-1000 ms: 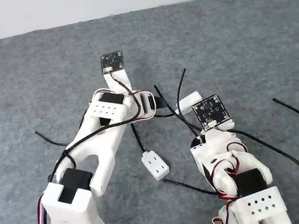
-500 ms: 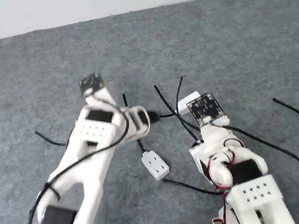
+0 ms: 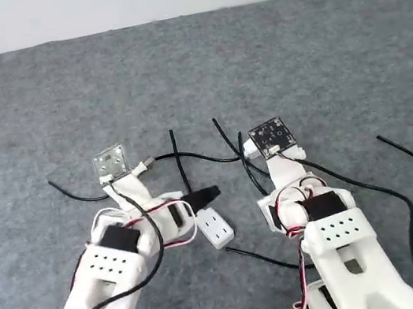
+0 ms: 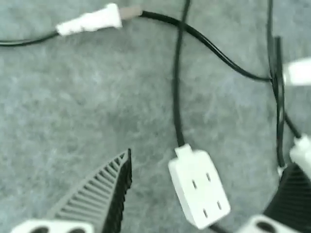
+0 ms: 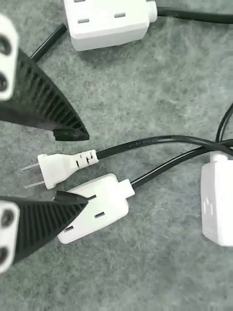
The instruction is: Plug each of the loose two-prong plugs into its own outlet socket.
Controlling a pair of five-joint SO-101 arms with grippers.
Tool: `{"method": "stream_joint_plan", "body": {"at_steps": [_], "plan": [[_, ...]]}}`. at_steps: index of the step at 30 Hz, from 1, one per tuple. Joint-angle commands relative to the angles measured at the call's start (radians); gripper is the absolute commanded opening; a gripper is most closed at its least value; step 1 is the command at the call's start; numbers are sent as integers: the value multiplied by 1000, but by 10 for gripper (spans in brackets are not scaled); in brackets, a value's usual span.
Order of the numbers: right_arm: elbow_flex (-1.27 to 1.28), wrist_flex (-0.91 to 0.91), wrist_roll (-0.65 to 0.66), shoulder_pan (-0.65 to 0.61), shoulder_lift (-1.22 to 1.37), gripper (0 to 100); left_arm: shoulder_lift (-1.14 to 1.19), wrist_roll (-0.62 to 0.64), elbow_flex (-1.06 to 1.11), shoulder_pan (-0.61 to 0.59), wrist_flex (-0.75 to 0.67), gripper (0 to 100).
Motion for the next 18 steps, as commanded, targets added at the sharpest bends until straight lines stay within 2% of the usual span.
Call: {"method": "stream_joint_plan", "body": {"at_steps": [1, 3, 5, 9, 14, 18], "plan": [[-55, -16, 6, 13, -25, 110, 49, -6, -38, 80, -25, 437], [-55, -16, 6, 13, -36, 72, 129, 5, -97, 115, -23, 437], [-55, -16, 6, 13, -38, 49, 213, 72, -168, 149, -23, 437], [-55, -15, 6, 13, -38, 47, 400, 158, -268, 232, -21, 437], [-55, -13, 8, 30, -39, 47, 664, 167, -384, 224, -18, 437], [-57, -13, 6, 47, -44, 47, 709, 195, -440, 210, 66, 437]]}}
